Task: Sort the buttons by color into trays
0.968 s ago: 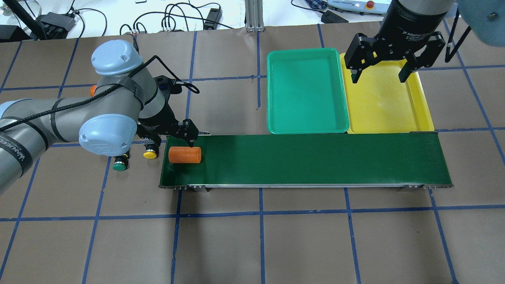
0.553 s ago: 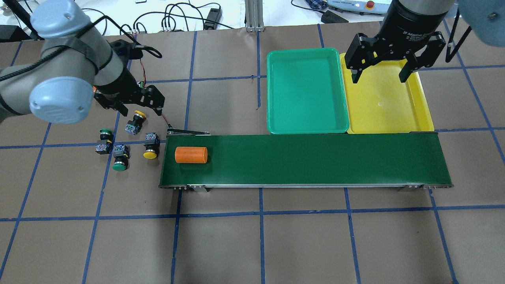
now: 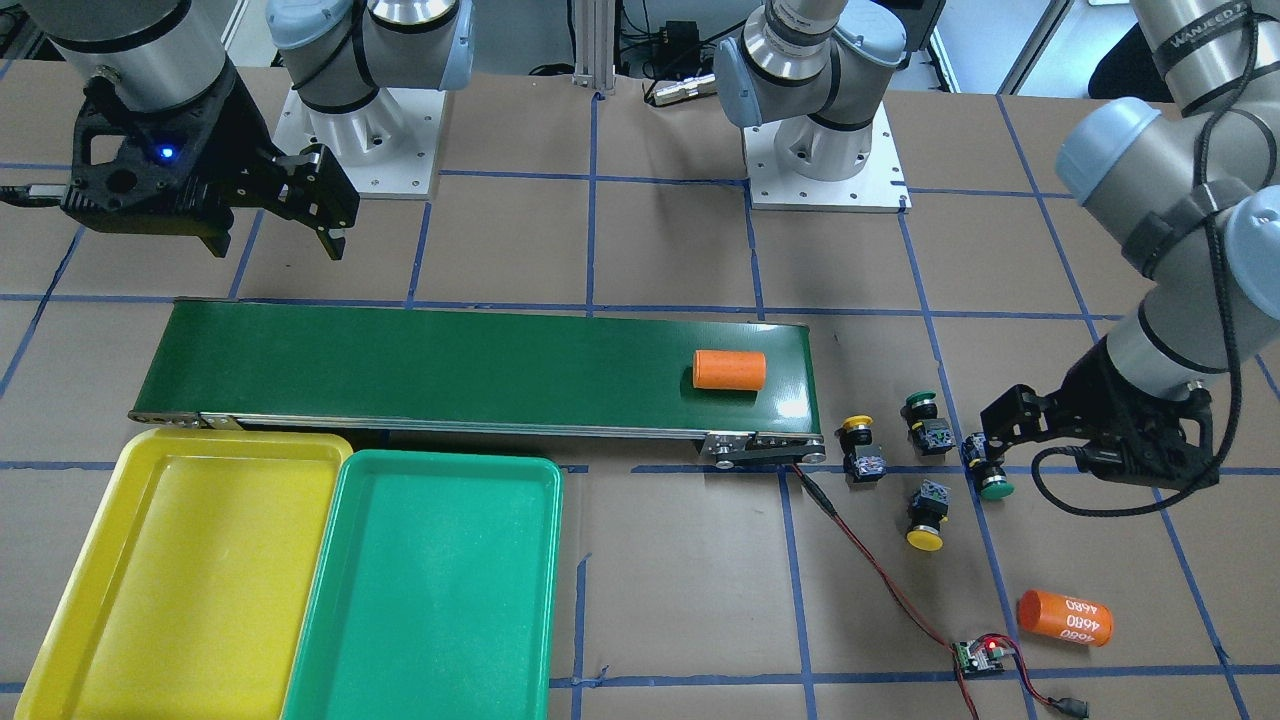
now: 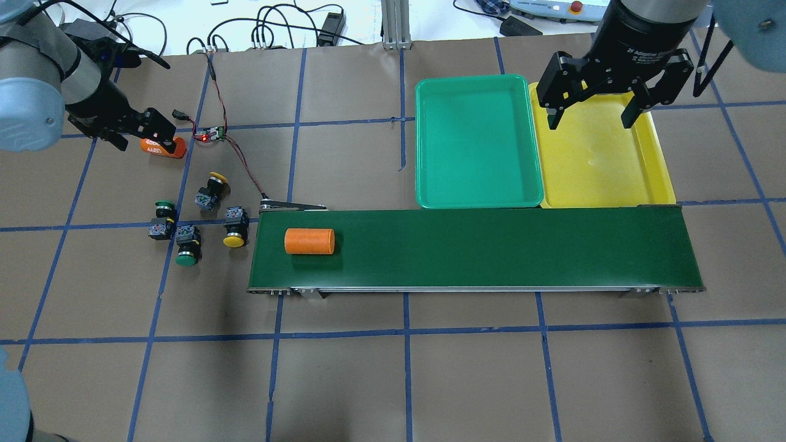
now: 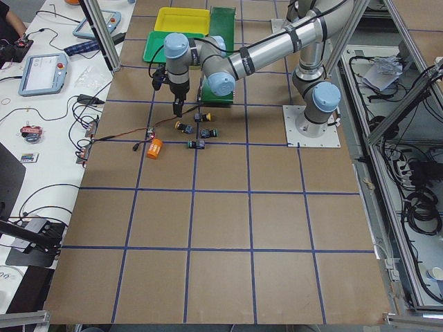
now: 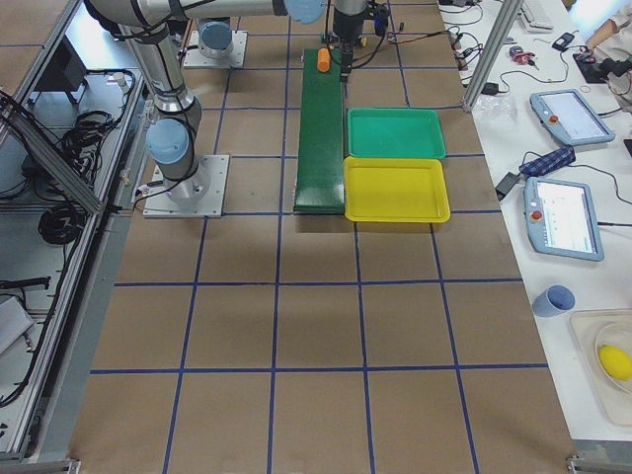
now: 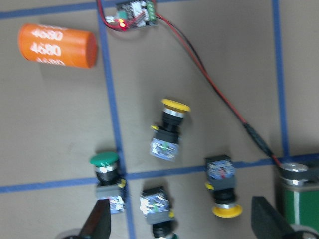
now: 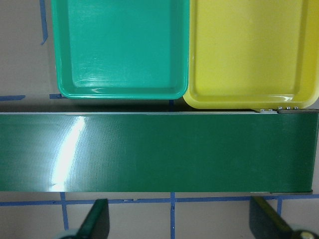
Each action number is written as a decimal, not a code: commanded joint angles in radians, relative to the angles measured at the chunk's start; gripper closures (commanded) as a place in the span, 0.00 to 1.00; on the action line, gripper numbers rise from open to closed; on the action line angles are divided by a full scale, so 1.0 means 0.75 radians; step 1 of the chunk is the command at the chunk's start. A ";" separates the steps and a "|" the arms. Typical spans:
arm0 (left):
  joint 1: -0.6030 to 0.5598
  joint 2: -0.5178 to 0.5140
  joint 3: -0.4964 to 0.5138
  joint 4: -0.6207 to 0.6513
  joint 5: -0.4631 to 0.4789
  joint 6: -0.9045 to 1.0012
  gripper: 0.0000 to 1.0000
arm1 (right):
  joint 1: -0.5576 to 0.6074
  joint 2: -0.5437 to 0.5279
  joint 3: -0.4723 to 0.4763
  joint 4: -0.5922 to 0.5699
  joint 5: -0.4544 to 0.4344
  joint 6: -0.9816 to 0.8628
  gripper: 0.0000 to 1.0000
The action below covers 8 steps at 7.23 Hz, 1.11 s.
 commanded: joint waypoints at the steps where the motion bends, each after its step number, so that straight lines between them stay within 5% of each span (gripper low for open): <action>1: 0.022 -0.192 0.155 0.007 0.003 0.156 0.00 | -0.001 0.000 0.000 0.000 0.000 0.000 0.00; 4: 0.032 -0.429 0.370 0.036 0.072 0.208 0.00 | -0.001 0.000 0.002 0.000 0.002 0.000 0.00; 8: 0.034 -0.524 0.434 0.028 0.068 0.208 0.00 | -0.001 0.000 0.002 0.000 0.002 0.002 0.00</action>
